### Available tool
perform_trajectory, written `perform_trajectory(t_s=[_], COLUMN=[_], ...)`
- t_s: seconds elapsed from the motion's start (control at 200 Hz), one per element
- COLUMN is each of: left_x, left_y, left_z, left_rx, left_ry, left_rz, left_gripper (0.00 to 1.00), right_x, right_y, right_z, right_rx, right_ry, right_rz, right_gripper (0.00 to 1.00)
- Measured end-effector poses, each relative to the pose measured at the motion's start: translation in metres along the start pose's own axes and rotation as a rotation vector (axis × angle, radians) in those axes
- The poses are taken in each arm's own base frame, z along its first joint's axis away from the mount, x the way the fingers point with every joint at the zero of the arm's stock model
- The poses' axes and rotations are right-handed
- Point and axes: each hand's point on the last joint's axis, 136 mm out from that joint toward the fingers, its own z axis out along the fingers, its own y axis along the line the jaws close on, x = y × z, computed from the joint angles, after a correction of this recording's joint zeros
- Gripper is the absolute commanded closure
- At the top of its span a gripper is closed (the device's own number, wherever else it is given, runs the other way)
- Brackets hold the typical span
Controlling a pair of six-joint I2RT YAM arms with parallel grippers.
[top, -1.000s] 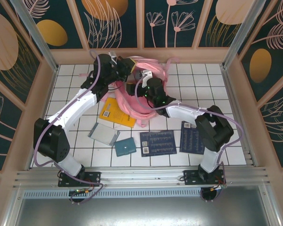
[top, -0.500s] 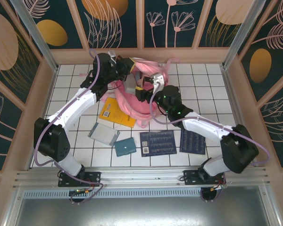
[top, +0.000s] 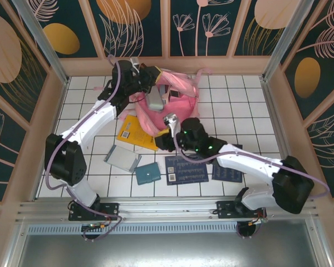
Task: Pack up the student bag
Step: Close the student bag at the top-center of the table, then rotate the card holder at the bottom-center of the table.
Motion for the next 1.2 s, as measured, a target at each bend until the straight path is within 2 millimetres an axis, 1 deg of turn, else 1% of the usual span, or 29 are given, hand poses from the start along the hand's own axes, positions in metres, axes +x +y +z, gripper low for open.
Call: perform_trajectory(t_s=[0.07,0.175,0.215,0.29,0.33,0.395,0.445,0.47,0.521,0.571,0.701,0.766,0.821,0.851,0.916,0.941,0.961,0.986,1.061,1.121,1.171,1.186,1.196], left_x=[0.0,0.0,0.001,0.005,0.007,0.01,0.012,0.014,0.019,0.025,0.038,0.041,0.042,0.043,0.046,0.047,0.049,0.051,0.057,0.057,0.057,0.057,0.058], left_y=[0.001,-0.006,-0.005,0.006,0.01,0.018,0.022,0.025,0.031,0.034,0.034,0.036,0.041,0.043,0.047,0.048,0.047,0.049,0.046,0.044,0.046,0.049,0.053], left_z=[0.011,0.03,0.033,0.035,0.035,0.035,0.036,0.036,0.036,0.036,0.036,0.034,0.031,0.027,0.016,0.01,0.003,-0.006,-0.037,-0.057,-0.07,-0.074,-0.076], left_rx=[0.0,0.023,0.022,-0.01,-0.026,-0.047,-0.053,-0.057,-0.065,-0.069,-0.055,-0.064,-0.083,-0.094,-0.116,-0.12,-0.122,-0.132,-0.153,-0.178,-0.201,-0.21,-0.219], left_ry=[0.027,0.076,0.09,0.115,0.123,0.131,0.137,0.145,0.163,0.186,0.236,0.252,0.263,0.27,0.285,0.287,0.291,0.295,0.281,0.256,0.232,0.225,0.227], left_rz=[0.013,0.048,0.056,0.068,0.074,0.087,0.093,0.094,0.094,0.095,0.134,0.175,0.233,0.264,0.326,0.356,0.386,0.403,0.491,0.549,0.586,0.595,0.596], left_gripper=[1.0,1.0,1.0,1.0,1.0,1.0,1.0,0.98,0.91,0.85,0.64,0.55,0.46,0.39,0.13,0.06,0.03,0.02,0.01,0.02,0.03,0.03,0.03], right_x=[0.025,0.049,0.055,0.06,0.058,0.052,0.048,0.047,0.046,0.047,0.05,0.053,0.055,0.054,0.051,0.048,0.046,0.04,0.021,0.012,0.01,0.011,0.012], right_y=[-0.017,-0.049,-0.062,-0.09,-0.106,-0.136,-0.152,-0.159,-0.171,-0.178,-0.191,-0.192,-0.188,-0.185,-0.173,-0.166,-0.161,-0.154,-0.13,-0.11,-0.09,-0.085,-0.081], right_z=[0.018,0.046,0.052,0.058,0.056,0.047,0.04,0.037,0.03,0.027,0.018,0.015,0.009,0.005,-0.006,-0.01,-0.013,-0.018,-0.028,-0.035,-0.039,-0.04,-0.04], right_rx=[0.062,0.167,0.209,0.296,0.343,0.425,0.47,0.488,0.523,0.543,0.574,0.57,0.555,0.541,0.499,0.474,0.461,0.434,0.372,0.324,0.27,0.258,0.244], right_ry=[0.098,0.209,0.24,0.272,0.27,0.248,0.232,0.227,0.221,0.222,0.232,0.244,0.249,0.246,0.233,0.223,0.214,0.197,0.143,0.118,0.11,0.111,0.116], right_rz=[0.028,0.062,0.077,0.113,0.134,0.181,0.206,0.218,0.245,0.26,0.294,0.297,0.3,0.3,0.289,0.283,0.283,0.274,0.24,0.212,0.185,0.183,0.174], right_gripper=[0.67,0.68,0.68,0.67,0.67,0.65,0.63,0.62,0.6,0.58,0.5,0.46,0.41,0.39,0.36,0.35,0.35,0.35,0.38,0.4,0.46,0.48,0.51])
